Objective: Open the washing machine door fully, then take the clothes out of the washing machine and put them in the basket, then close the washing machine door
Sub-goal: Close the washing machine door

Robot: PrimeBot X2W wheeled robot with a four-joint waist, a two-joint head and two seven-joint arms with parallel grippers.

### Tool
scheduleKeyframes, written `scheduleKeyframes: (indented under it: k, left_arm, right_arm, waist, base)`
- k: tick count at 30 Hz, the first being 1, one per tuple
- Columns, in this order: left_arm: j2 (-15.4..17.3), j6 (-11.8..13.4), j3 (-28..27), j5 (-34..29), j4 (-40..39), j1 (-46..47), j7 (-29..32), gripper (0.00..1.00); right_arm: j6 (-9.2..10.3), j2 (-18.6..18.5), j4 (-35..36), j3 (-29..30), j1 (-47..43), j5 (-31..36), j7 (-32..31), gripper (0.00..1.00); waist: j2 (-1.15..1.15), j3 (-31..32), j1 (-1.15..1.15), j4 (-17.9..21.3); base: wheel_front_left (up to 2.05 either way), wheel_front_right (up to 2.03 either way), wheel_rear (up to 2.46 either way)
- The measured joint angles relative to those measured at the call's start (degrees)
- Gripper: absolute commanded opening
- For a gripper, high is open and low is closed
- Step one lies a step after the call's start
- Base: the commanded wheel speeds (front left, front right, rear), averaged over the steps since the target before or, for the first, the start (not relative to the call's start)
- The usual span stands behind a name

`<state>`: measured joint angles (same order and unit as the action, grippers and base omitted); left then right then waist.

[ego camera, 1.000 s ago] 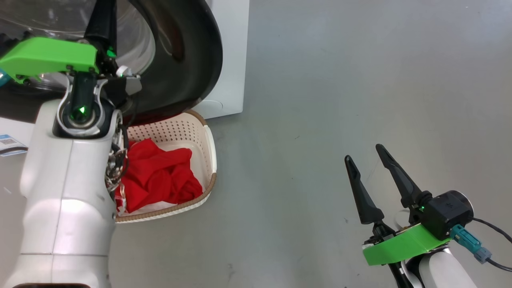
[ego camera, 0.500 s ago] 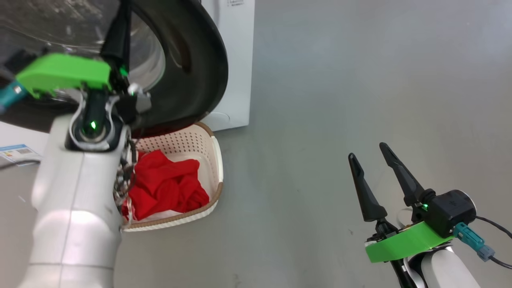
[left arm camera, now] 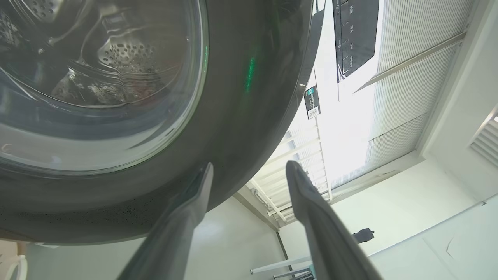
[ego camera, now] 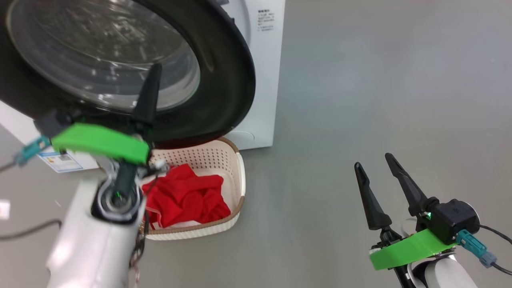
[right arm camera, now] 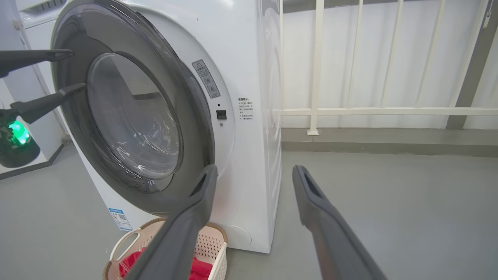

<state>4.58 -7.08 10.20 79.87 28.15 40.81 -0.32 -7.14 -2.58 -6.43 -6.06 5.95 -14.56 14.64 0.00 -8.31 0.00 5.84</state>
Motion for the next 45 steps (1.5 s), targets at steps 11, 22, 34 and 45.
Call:
scheduleKeyframes:
  k: [11,22,34,45]
  left_arm:
    - [4.00,4.48,4.12,-13.62,-12.33,-14.89,-10.15,1.00]
    - [7.06,10.54,4.98,-29.53,-22.85,-25.77,-13.96,1.00]
    - [8.27,13.18,4.47,-44.91,-30.02,-34.10,-13.99,1.00]
    - [11.11,14.94,6.26,-54.35,-30.09,-38.83,-13.99,1.00]
  right_arm:
    - [0.00,-0.04,-0.30,1.31,-2.65,0.02,0.00,1.00]
    - [0.00,-0.02,0.00,2.10,-5.51,0.03,0.00,1.00]
    - [0.00,0.05,0.86,3.88,-7.07,0.03,0.00,1.00]
    - [0.00,0.16,1.47,6.06,-8.20,0.04,0.00,1.00]
  waist:
    - [0.00,4.84,0.00,-2.15]
    - [0.00,8.86,0.00,-3.43]
    - [0.00,10.51,0.00,-4.38]
    - [0.00,10.80,0.00,-4.43]
  base:
    - [0.00,0.00,0.00]
    - [0.00,0.00,0.00]
    - [0.00,0.00,0.00]
    - [0.00,0.00,0.00]
